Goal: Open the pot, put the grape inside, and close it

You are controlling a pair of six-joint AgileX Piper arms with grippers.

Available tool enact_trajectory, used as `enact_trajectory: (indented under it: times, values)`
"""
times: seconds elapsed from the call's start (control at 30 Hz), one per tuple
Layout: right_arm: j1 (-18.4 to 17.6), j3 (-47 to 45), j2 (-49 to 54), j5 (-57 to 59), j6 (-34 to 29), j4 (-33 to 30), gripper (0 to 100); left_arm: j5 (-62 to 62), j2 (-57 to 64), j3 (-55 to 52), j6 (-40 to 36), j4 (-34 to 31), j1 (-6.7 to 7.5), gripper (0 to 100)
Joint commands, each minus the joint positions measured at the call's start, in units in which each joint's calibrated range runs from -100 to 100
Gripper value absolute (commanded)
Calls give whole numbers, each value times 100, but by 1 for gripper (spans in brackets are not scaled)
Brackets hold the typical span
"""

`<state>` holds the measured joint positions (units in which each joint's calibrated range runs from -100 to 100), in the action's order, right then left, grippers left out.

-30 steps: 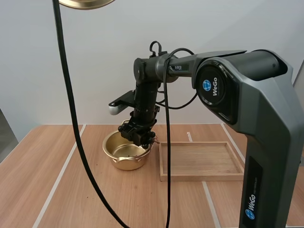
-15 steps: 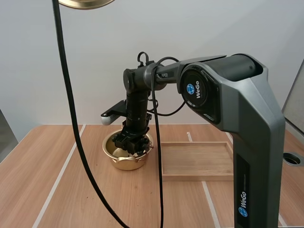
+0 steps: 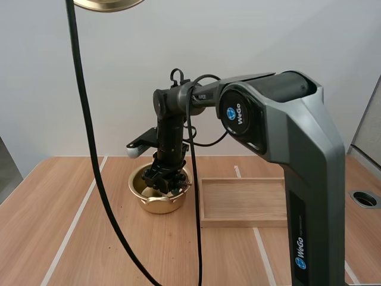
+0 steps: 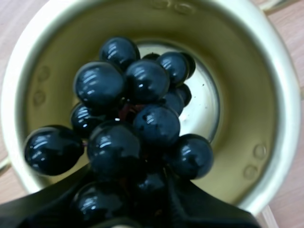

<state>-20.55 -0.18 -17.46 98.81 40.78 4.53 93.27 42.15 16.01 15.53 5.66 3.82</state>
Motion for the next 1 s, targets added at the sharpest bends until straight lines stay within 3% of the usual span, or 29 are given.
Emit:
enact_trajectory:
  times: [0.0,0.97]
  values:
    - [6,246,-99,99,-21,128,0,-162,-9,44,-21,22,15,0]
    - [6,400,-611,-792,-21,371,0,28,-9,44,-21,8,15,0]
